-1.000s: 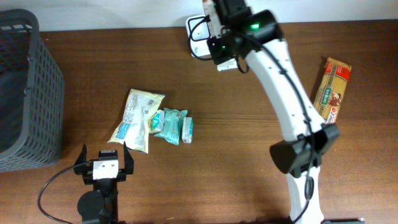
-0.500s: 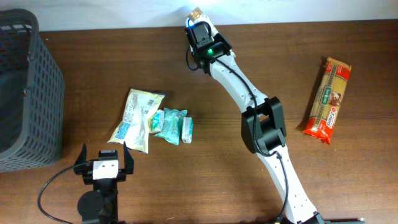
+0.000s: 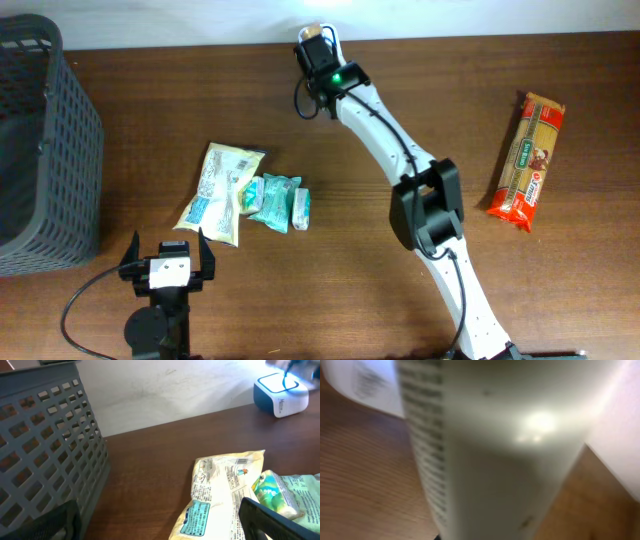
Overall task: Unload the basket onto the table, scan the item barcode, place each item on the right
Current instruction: 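Place the white tube beside the spaghetti pack on the right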
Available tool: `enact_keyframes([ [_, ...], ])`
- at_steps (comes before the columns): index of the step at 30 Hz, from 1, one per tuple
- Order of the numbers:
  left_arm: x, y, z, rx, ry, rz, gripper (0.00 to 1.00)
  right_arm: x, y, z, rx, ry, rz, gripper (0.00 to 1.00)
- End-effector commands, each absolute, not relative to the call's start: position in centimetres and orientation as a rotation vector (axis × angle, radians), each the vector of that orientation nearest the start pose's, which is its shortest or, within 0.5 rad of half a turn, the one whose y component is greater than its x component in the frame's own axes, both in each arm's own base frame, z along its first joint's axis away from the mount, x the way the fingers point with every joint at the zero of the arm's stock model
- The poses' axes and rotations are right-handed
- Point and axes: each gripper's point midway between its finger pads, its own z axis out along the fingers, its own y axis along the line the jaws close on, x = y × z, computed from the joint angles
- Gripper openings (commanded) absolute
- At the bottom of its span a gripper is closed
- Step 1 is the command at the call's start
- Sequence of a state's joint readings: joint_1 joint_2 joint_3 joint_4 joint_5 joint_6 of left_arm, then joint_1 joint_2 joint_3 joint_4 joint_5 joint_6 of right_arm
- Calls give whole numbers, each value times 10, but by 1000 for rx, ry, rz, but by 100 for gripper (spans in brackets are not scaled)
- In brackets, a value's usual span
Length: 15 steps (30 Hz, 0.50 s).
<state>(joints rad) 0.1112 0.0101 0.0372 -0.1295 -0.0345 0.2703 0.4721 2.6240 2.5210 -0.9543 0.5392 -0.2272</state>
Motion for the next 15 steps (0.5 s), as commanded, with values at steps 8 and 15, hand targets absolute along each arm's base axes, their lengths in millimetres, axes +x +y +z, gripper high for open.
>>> enact_keyframes([
  [8, 241, 35, 157, 113, 1678, 335, 99, 425, 104, 240, -122, 2850, -138, 4],
  [15, 241, 35, 157, 113, 1678, 335, 99, 389, -5, 119, 366, 3208, -301, 4],
])
